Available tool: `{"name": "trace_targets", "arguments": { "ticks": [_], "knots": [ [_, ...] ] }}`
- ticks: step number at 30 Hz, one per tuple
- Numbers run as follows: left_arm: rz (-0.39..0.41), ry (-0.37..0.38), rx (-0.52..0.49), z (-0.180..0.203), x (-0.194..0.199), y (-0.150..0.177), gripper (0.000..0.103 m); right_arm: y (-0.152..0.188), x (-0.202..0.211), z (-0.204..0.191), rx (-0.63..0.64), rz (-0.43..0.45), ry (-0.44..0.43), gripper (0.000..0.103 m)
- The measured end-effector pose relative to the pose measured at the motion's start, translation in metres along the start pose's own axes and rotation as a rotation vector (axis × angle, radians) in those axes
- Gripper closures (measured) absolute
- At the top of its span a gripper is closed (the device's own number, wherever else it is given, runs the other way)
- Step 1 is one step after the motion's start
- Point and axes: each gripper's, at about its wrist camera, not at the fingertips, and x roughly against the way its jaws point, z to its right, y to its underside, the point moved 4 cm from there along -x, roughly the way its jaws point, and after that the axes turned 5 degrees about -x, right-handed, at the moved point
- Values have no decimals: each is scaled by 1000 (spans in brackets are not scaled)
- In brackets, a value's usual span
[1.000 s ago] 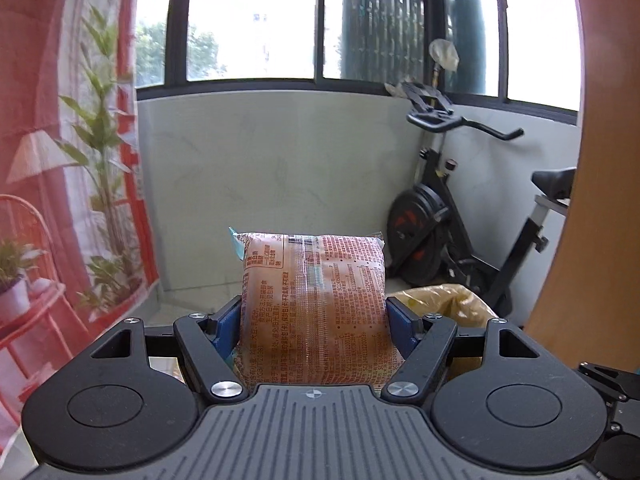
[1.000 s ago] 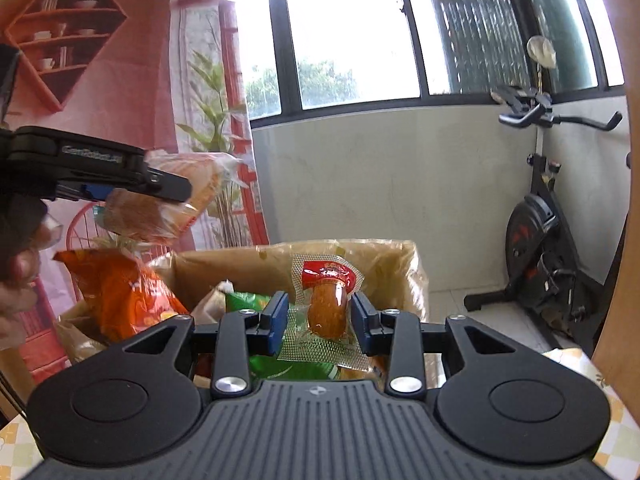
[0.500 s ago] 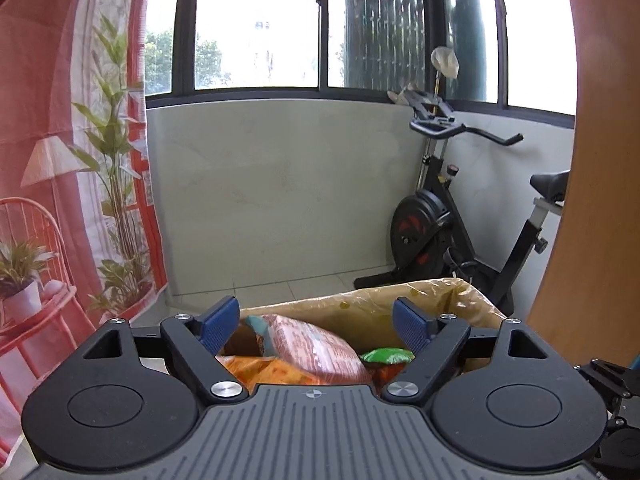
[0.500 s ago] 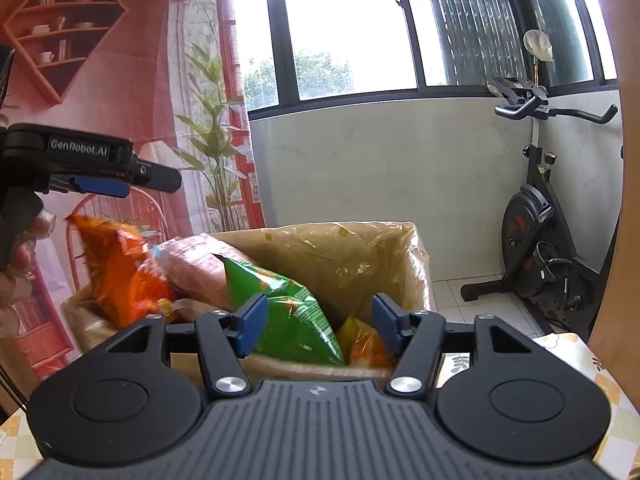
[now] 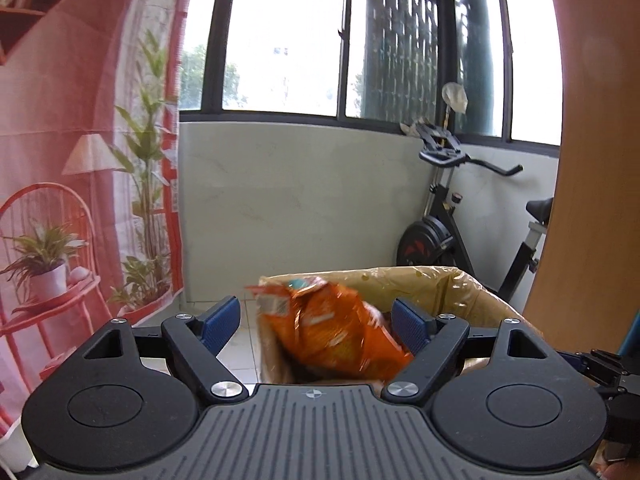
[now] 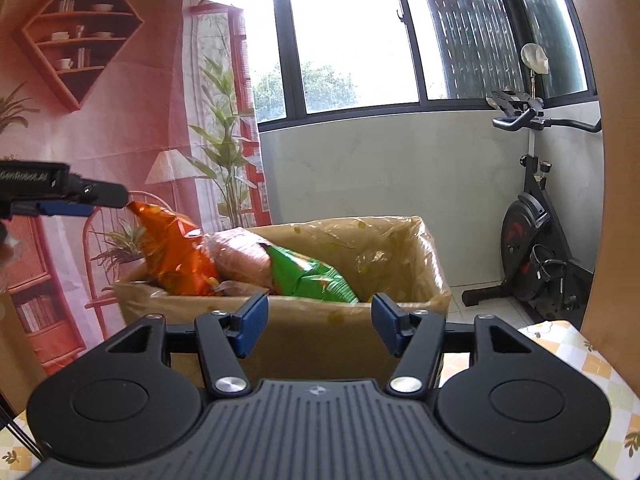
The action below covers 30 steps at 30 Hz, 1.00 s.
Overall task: Organize snacks
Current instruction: 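Move both tools back down to the snacks in front of the box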
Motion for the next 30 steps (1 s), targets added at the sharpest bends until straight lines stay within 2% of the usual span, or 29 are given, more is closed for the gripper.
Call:
{"name": "trace_targets", "arguments": {
  "ticks": [3, 7, 20, 23, 30],
  "knots": [
    [7, -18, -9, -1, 13, 17, 18, 9, 8, -3, -3, 1, -2, 42],
    [-40, -13, 10, 1, 17, 49, 18, 34, 16, -2, -26, -28, 0, 42],
    [-254, -26, 186, -1, 4, 165, 21, 140, 6, 15, -84, -281, 50, 42],
    [-290, -23, 208, -1, 3, 183, 22, 158, 0, 13, -63, -336, 54, 42],
    [-341, -20, 214, 8, 5, 204, 22, 175, -6, 8, -11, -395, 58, 47]
  ]
}}
